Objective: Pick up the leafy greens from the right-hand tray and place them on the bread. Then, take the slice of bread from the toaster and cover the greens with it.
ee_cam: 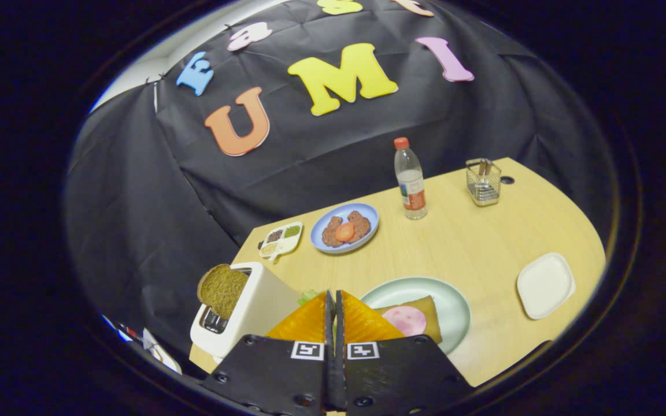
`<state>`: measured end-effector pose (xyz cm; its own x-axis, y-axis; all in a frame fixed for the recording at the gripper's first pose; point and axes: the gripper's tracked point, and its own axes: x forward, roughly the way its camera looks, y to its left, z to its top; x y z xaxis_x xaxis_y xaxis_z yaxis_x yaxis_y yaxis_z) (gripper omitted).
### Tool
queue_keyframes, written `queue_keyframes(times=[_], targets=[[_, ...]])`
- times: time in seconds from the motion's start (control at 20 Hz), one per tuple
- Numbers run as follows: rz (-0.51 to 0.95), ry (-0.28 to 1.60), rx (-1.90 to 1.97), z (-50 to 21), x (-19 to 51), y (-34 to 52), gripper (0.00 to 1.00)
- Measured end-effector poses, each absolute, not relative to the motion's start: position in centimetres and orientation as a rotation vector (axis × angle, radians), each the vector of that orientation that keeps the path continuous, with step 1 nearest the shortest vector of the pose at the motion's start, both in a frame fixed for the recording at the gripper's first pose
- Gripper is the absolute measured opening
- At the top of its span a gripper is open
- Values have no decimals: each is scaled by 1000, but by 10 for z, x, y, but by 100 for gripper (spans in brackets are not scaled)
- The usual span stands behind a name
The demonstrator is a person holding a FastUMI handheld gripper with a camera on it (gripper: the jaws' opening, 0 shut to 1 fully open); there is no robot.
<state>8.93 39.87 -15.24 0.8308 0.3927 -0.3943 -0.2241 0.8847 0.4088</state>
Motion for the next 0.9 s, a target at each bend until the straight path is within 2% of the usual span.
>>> queue_keyframes(times=[0.2,0.6,0.75,0.8,0.9], targets=[[267,529,346,-183,108,380,0],[196,536,227,-198,129,345,0],[204,552,204,-203,132,343,4],[208,560,199,-204,133,342,14],[213,577,193,-208,135,341,20]])
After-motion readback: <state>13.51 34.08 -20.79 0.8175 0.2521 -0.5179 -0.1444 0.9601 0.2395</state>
